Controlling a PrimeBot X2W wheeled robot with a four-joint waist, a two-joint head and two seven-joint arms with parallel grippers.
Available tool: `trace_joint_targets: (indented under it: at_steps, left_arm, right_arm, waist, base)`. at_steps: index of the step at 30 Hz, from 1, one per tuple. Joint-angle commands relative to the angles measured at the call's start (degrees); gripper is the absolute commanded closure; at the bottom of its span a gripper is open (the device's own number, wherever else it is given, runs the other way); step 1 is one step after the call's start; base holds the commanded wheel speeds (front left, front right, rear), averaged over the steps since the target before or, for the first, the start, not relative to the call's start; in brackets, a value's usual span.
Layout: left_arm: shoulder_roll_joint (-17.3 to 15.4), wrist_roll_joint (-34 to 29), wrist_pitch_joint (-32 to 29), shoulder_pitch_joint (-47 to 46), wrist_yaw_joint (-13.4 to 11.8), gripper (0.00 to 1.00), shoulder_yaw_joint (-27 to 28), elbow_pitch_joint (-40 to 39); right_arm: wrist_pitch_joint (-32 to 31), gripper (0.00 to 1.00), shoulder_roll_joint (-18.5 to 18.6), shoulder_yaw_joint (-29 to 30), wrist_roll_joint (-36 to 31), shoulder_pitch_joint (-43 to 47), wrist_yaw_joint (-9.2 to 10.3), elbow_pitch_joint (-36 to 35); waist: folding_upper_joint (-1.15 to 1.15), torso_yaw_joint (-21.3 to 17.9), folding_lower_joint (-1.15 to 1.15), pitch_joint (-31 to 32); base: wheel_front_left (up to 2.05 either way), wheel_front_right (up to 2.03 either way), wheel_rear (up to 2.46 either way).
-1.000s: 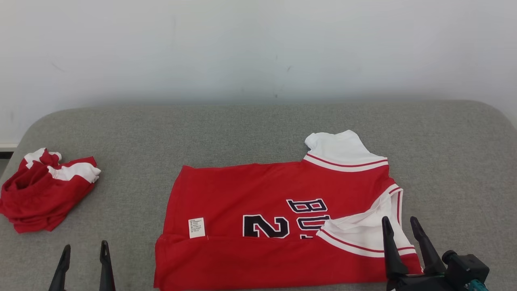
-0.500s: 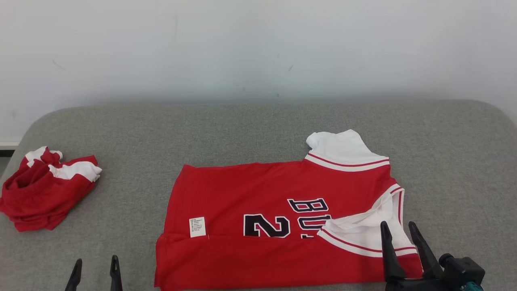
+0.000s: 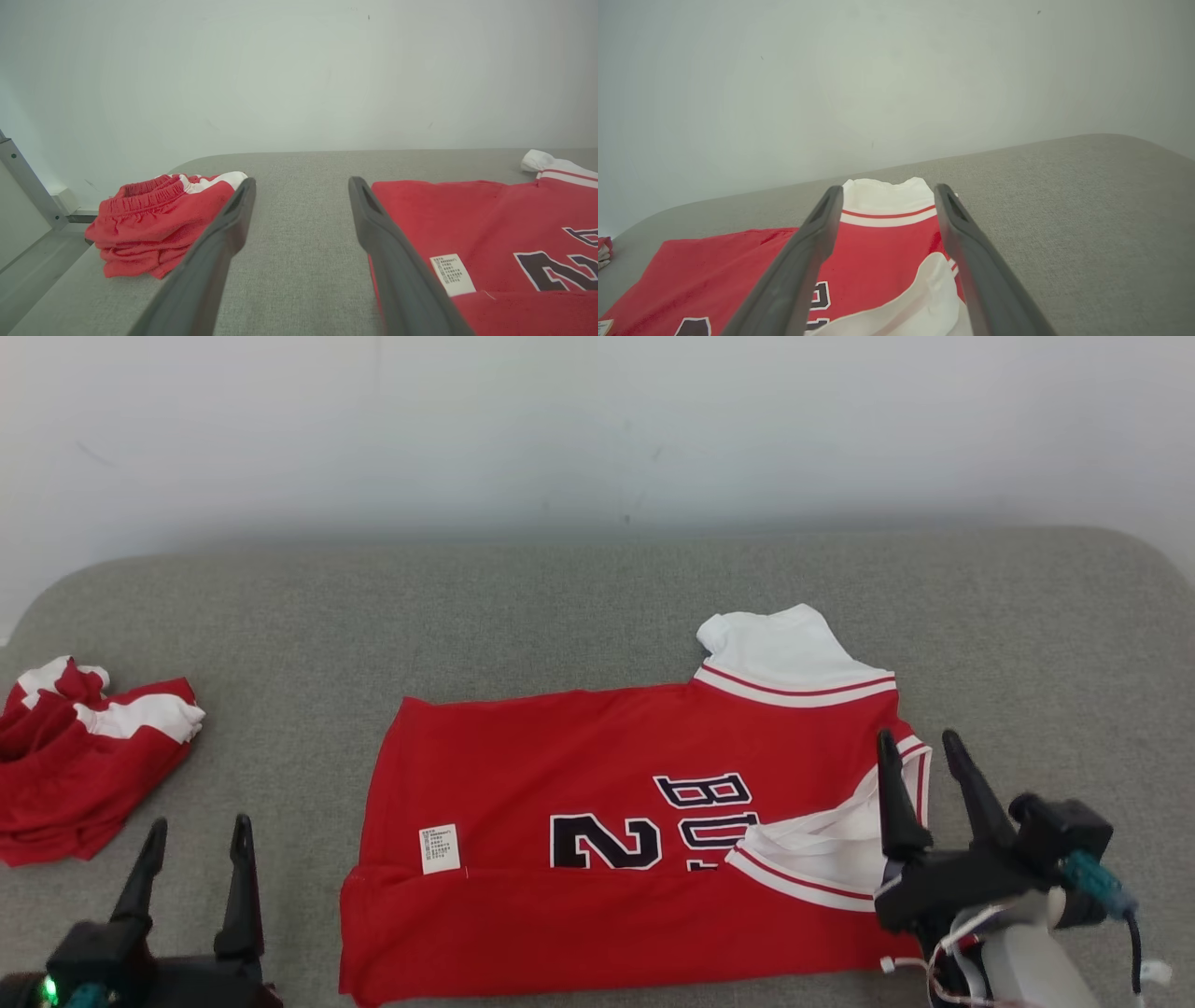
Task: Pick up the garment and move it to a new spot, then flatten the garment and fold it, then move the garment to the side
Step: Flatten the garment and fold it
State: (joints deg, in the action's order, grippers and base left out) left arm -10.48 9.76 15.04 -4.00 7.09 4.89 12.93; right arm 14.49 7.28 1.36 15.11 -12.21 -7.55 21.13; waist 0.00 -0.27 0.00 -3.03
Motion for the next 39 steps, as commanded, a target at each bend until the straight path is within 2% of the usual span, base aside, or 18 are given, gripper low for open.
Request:
trace_joint_targets:
  at_steps: [1, 5, 12, 18, 20, 26, 39]
  left_arm:
    - [-1.48, 1.48, 0.17, -3.1, 0.35, 0.0, -1.12, 1.61]
    - [-5.96, 7.09, -1.71, -11.57, 0.35, 0.0, -6.84, 4.65]
    - [-15.32, 21.43, -7.49, -24.38, 0.34, 0.0, -18.36, 7.36]
    - [-19.93, 31.61, -12.41, -31.68, 0.35, 0.0, -27.27, 9.78]
    - [-20.18, 33.15, -13.37, -32.48, 0.34, 0.0, -28.44, 10.66]
    - [-22.44, 39.56, -16.61, -36.98, 0.35, 0.0, -36.44, 12.88]
    - [-23.45, 45.56, -17.06, -45.34, 0.35, 0.0, -48.04, 19.2]
  right_arm:
    - [-0.97, 0.0, 0.21, 0.65, 0.96, -3.22, 0.14, 1.68]
    - [-2.98, 0.0, 1.26, 0.89, 0.66, -11.59, 0.14, 6.11]
    - [-5.94, 0.0, 3.09, -1.09, -1.27, -25.79, 0.14, 14.46]
    - [-7.43, 0.0, 4.23, -4.07, -3.21, -34.75, 0.14, 21.88]
    - [-7.58, 0.0, 4.32, -4.51, -3.31, -36.11, 0.14, 22.91]
    - [-8.06, 0.0, 5.08, -7.42, -4.36, -42.99, 0.14, 29.49]
    - [-8.78, 0.0, 3.43, -11.86, -6.85, -52.93, 0.14, 41.86]
  waist:
    - [0.0, -0.22, 0.0, -2.12]
    - [0.0, -0.14, 0.0, -5.38]
    - [0.0, -0.89, 0.0, -11.6]
    - [0.0, -1.63, 0.0, -15.15]
    - [0.0, -1.75, 0.0, -15.56]
    - [0.0, -2.46, 0.0, -17.84]
    - [0.0, -2.75, 0.0, -21.66]
  base:
    - [0.0, 0.0, 0.0]
    - [0.0, 0.0, 0.0]
    - [0.0, 0.0, 0.0]
    - [0.0, 0.0, 0.0]
    - [0.0, 0.0, 0.0]
    - [0.0, 0.0, 0.0]
    - [0.0, 0.0, 0.0]
